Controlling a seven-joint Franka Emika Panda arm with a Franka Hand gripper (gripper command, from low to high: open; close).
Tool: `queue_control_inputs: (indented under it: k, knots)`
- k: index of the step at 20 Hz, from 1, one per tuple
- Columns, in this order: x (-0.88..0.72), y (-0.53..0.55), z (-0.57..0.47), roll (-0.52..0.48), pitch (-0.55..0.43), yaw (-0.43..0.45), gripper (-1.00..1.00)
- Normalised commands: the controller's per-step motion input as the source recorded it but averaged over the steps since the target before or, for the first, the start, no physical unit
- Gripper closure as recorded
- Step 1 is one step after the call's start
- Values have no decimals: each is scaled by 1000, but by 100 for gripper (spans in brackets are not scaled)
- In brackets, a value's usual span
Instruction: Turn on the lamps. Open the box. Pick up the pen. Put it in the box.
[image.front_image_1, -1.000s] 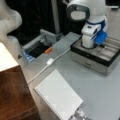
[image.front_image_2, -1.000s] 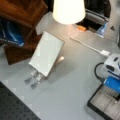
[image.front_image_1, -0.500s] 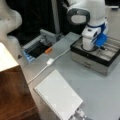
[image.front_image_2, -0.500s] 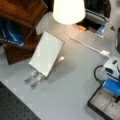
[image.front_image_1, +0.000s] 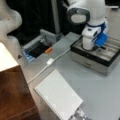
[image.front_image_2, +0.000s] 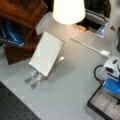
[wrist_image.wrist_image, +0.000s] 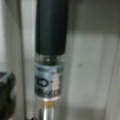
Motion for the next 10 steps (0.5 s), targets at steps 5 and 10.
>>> queue_control_inputs:
  k: [5,10]
  knots:
    - [132,77,59,-289,-6,73,-100]
    - [137,57,115,-302,64,133,-100]
